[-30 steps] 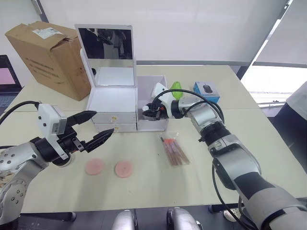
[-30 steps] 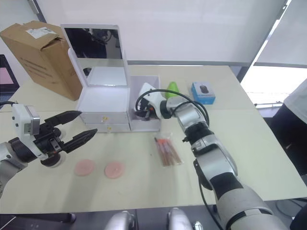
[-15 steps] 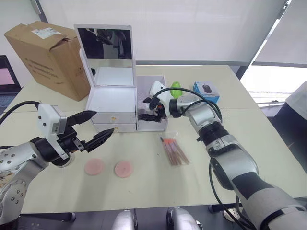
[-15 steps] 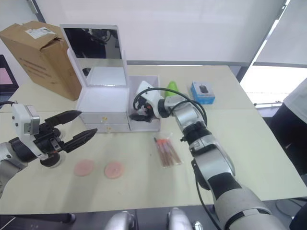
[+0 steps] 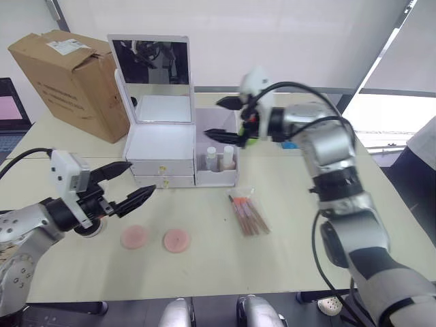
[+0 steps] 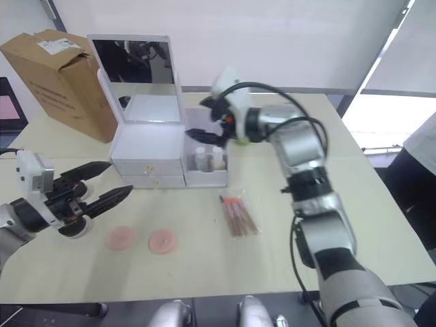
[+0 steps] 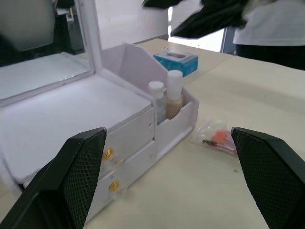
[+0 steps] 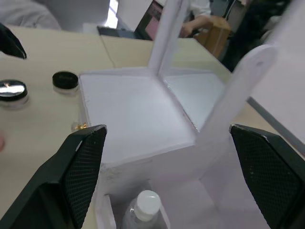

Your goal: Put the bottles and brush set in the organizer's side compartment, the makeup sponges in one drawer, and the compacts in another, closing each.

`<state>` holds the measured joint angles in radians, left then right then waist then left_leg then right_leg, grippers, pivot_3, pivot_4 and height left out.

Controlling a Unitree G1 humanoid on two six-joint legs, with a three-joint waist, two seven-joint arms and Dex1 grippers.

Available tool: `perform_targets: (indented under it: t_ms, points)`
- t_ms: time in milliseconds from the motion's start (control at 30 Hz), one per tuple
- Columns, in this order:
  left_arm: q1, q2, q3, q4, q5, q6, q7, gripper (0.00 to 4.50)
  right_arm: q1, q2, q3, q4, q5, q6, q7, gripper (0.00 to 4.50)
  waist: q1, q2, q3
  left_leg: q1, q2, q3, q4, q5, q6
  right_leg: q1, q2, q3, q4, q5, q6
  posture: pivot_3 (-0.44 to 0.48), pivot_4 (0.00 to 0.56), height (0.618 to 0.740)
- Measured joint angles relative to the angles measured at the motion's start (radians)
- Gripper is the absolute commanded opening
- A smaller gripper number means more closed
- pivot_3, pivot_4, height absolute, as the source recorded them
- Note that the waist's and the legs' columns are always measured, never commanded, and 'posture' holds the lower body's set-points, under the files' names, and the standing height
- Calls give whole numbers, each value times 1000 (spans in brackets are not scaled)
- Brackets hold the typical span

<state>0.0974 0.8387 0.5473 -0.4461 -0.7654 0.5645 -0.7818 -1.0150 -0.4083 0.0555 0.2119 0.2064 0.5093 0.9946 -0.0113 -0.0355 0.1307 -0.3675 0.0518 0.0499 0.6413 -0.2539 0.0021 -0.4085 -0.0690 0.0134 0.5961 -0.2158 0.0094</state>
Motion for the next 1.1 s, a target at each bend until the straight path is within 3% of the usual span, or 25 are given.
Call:
perform_targets:
  t_ms: [133,267,433,567,733,1100]
  points:
    - [91,40,115,133,84,-64,-67,4500,191,-154,-145,-174,95,113,-11,4482,3,0,0,-1,0,4,-1,0,0,-2,-5,-2,-1,-1,0,0,150,740]
    - [184,63,229,370,212,-201,-121,4500,556,-315,-371,-305,133,68,5,4482,14,-2,-1,-1,-1,9,-3,0,0,-9,-8,-2,-1,-6,8,0,150,740]
    - [200,72,302,645,291,-347,-147,4500,878,-347,-592,-345,162,5,2,4482,15,-3,-2,-2,0,11,-6,-3,-5,-13,-10,-2,-1,-6,8,0,150,740]
    - [173,80,319,824,324,-439,-149,4500,1037,-346,-691,-292,160,-92,-3,4482,16,-4,-3,-1,0,11,-7,-5,-8,-13,-10,-2,-1,-6,8,0,150,740]
    - [134,81,299,924,340,-504,-155,4500,1138,-306,-701,-193,160,-192,-14,4482,19,-6,-3,-1,1,11,-8,-5,-9,-13,-11,-2,-1,-6,8,0,150,740]
    - [84,84,277,927,343,-521,-164,4500,1125,-305,-661,-221,191,-241,-56,4482,20,-5,-3,-1,0,12,-8,-5,-8,-13,-10,-3,-1,-6,8,0,150,740]
